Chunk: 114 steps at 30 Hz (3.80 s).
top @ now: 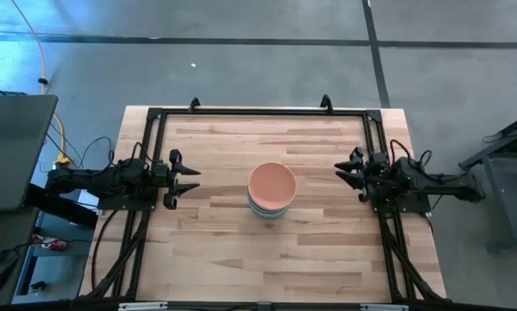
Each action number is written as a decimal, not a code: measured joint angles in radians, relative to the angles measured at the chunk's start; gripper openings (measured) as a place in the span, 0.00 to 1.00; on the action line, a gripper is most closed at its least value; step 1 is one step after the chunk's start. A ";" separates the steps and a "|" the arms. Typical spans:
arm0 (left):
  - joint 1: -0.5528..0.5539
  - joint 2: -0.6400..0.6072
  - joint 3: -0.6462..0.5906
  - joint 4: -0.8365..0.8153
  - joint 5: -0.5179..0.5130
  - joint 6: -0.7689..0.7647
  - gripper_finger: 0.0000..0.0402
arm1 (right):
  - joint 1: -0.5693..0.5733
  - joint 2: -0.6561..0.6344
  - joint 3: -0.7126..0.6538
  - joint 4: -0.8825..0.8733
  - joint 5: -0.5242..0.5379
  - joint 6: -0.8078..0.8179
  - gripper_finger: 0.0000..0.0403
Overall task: Nest bowls inside each other
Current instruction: Return to Home Position
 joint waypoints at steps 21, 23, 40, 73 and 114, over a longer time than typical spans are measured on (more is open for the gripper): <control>0.000 0.000 0.000 0.000 0.000 0.000 0.42 | 0.056 0.000 0.000 -0.235 0.024 -0.040 0.31; 0.000 0.000 0.000 0.000 0.000 0.000 0.42 | 0.056 0.000 0.000 -0.234 0.008 -0.039 0.31; 0.000 0.000 0.000 0.000 0.000 0.000 0.42 | 0.056 0.001 -0.001 -0.235 -0.113 -0.227 0.31; 0.000 0.000 0.000 0.000 0.000 0.000 0.42 | 0.056 0.001 -0.001 -0.236 -0.107 0.029 0.31; 0.000 0.000 0.000 0.000 0.000 0.000 0.42 | 0.056 0.001 -0.001 -0.236 -0.107 0.028 0.31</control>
